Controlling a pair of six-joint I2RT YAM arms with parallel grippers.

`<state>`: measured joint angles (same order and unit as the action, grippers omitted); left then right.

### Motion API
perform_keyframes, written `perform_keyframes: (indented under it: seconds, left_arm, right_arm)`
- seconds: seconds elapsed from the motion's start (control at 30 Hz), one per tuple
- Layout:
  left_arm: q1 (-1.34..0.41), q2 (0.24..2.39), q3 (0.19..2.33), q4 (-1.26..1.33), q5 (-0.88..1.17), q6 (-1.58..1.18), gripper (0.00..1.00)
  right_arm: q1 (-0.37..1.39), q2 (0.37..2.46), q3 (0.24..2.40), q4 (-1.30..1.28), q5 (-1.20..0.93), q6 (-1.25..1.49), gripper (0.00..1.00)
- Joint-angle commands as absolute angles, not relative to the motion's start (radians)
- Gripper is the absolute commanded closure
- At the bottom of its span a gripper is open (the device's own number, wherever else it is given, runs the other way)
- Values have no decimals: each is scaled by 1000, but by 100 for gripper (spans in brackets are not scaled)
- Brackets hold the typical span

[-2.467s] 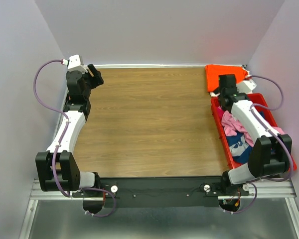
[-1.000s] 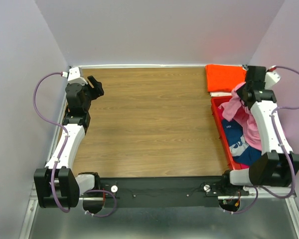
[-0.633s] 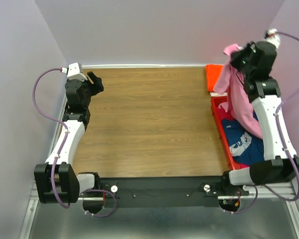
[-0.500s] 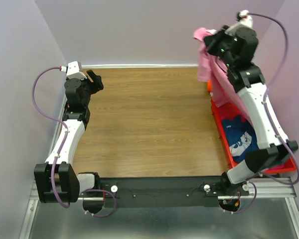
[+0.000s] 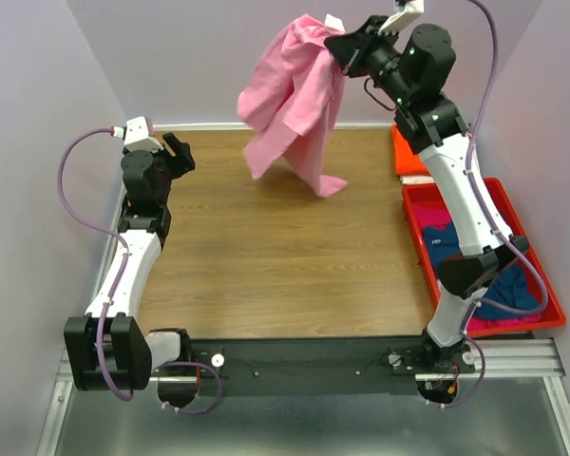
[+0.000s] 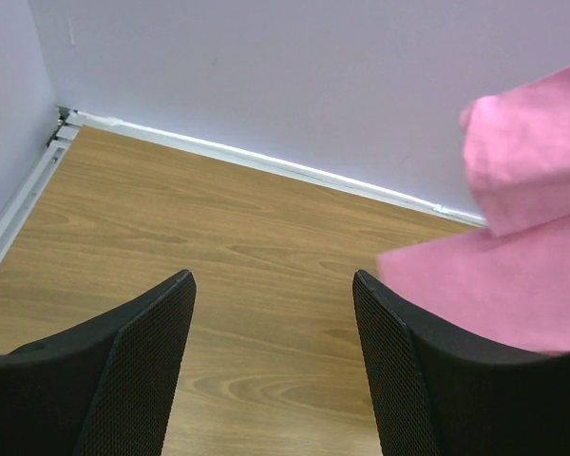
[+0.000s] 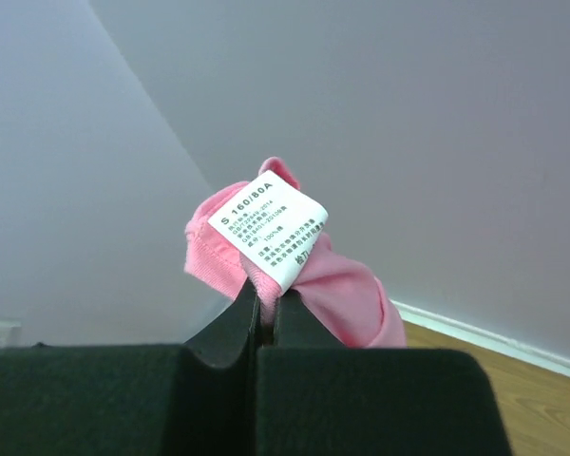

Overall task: Fold and stack the t-shirts
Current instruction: Move the tshirt to the center of the board

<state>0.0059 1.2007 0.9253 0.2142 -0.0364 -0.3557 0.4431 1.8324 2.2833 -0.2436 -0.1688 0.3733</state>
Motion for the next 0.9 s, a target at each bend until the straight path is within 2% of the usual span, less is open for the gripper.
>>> perform_keyframes:
  seconds: [0.0,0.07,0.17,0.2,0.3,0.53,0.7,0.8,0.87]
  left_arm:
    - [3,1164,910,184,-107,-356,25]
    - [3,1169,908,160,-124,-357,25]
    - [3,1183,900,126,-136,-357,25]
    - [3,1190,894,120,-140,-357,25]
    - [3,1219,884,98,-147,-364,25]
    - [3,1364,905,49,-101,-400,25]
    - [3,1494,959,18,-38,-406,27]
    - [-26,1621,1008,8,-5,-397,35]
    - [-38,1673,1041,2,29,-381,36]
  right_arm:
    - [437,1787,2136,-210,70,388,98]
    - [437,1761,1972,-210,173,400,91]
    - [436,1738,1751,-213,329,402,52]
    - [436,1738,1709,-218,354,402,25]
    - [436,1749,1582,-236,365,374,7]
    - [436,1838,1506,-276,91,340,8]
    - [436,1870,1459,-299,57,383,9]
    - [436,1876,1428,-310,40,416,9]
    - [436,1876,1410,-311,26,432,10]
